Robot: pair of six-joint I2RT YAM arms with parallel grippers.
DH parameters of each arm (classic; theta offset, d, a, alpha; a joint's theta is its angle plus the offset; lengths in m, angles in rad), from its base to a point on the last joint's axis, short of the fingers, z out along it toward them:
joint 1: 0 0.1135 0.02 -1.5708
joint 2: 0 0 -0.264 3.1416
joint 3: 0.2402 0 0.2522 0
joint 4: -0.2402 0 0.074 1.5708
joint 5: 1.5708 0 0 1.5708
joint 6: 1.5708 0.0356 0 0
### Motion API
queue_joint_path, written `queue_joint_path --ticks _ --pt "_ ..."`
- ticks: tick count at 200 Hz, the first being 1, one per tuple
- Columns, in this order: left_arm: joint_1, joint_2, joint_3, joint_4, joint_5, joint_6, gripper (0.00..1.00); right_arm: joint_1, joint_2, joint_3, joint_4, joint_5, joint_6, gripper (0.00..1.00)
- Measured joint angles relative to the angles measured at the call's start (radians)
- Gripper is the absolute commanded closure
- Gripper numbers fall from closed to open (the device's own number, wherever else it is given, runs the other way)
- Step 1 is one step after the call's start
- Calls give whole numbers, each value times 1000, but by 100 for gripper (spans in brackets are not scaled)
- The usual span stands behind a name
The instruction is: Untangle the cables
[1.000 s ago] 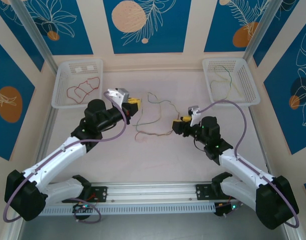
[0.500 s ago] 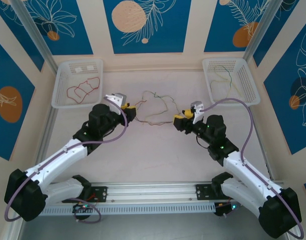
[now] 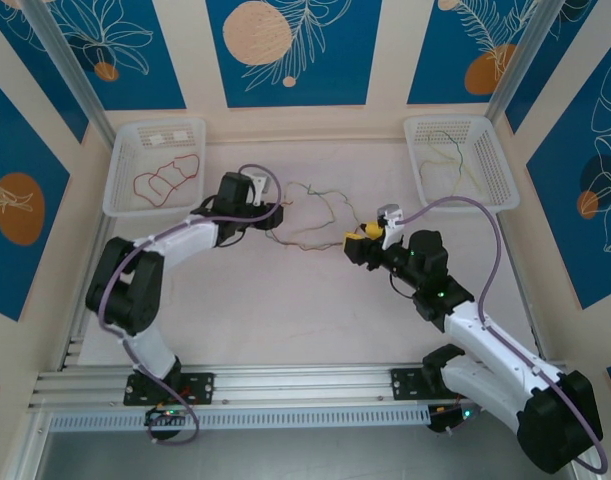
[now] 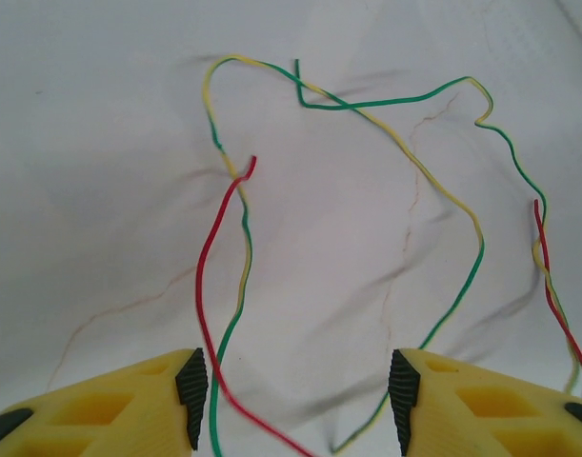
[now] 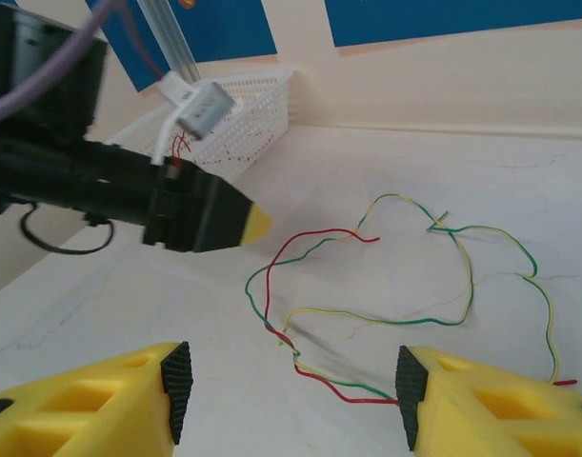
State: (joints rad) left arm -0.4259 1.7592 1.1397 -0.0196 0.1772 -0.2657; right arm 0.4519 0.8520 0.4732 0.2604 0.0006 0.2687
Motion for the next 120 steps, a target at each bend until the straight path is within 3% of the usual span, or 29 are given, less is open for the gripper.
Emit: queue_joint_path --ticks 40,103,120 --pt "3 146 160 -94 6 38 48 0 -86 0 -25 11 0 39" --pt "5 256 262 -192 -55 67 49 0 -117 0 -45 22 -1 39" --pt "5 277 272 -209 -64 69 59 0 -117 0 -45 22 -5 39"
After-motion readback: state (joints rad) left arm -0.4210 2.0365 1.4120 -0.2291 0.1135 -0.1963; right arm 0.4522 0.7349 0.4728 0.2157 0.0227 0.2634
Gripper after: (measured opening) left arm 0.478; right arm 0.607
